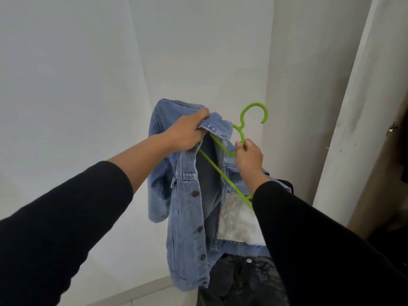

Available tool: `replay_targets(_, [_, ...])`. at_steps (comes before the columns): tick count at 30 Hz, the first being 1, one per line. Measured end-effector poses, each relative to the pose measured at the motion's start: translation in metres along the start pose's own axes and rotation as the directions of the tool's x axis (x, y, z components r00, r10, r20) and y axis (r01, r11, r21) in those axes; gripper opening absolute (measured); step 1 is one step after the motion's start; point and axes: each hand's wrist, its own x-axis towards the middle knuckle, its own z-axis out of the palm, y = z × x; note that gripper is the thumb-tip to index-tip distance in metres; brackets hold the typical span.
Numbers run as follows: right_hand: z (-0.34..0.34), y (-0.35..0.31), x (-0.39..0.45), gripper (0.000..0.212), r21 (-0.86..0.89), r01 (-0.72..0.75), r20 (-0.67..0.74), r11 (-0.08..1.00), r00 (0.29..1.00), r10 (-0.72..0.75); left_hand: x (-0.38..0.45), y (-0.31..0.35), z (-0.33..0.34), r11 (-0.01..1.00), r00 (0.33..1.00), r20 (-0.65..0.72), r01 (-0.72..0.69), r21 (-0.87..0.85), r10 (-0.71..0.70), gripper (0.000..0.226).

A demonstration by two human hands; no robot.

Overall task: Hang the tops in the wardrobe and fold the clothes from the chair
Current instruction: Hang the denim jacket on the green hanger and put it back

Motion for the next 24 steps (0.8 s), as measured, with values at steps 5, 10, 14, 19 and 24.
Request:
replay_targets(5, [-0.009, -0.009, 0.004, 0.028, 0.097, 0.138, 0.017, 0.986, 0.990, -0.140, 0.023, 0.004, -0.029, 0.999, 0.996, 0.087, -0.030, 0.029, 0.027, 0.057])
replay_targets(10, [-0.011, -0.017, 0.004, 0.027, 0.179, 0.133, 0.010, 0.975, 0.990, -0.137, 0.055, -0.008, -0.031, 0.849, 0.987, -0.131, -0.010, 0.529, 0.093, 0.056])
replay_targets(14, [-0.005, -0.005, 0.000, 0.023, 0.239, 0.067, 0.036, 0.969, 0.996, -0.078, 0.067, 0.000, -0.029, 0.727, 0.993, 0.115, -0.082, 0.682, 0.005, 0.062])
replay_targets(19, [0.002, 0.002, 0.000, 0.031, 0.428, -0.080, 0.193, 0.900, 0.981, -0.004, 0.072, -0.003, -0.034, 0.705, 0.977, 0.175, -0.207, 0.679, 0.119, 0.060])
replay_targets(24, [0.000, 0.005, 0.005, 0.038, 0.488, -0.271, 0.306, 0.829, 0.943, 0.128, 0.066, -0.019, -0.051, 0.698, 0.978, 0.127, -0.207, 0.686, 0.165, 0.050])
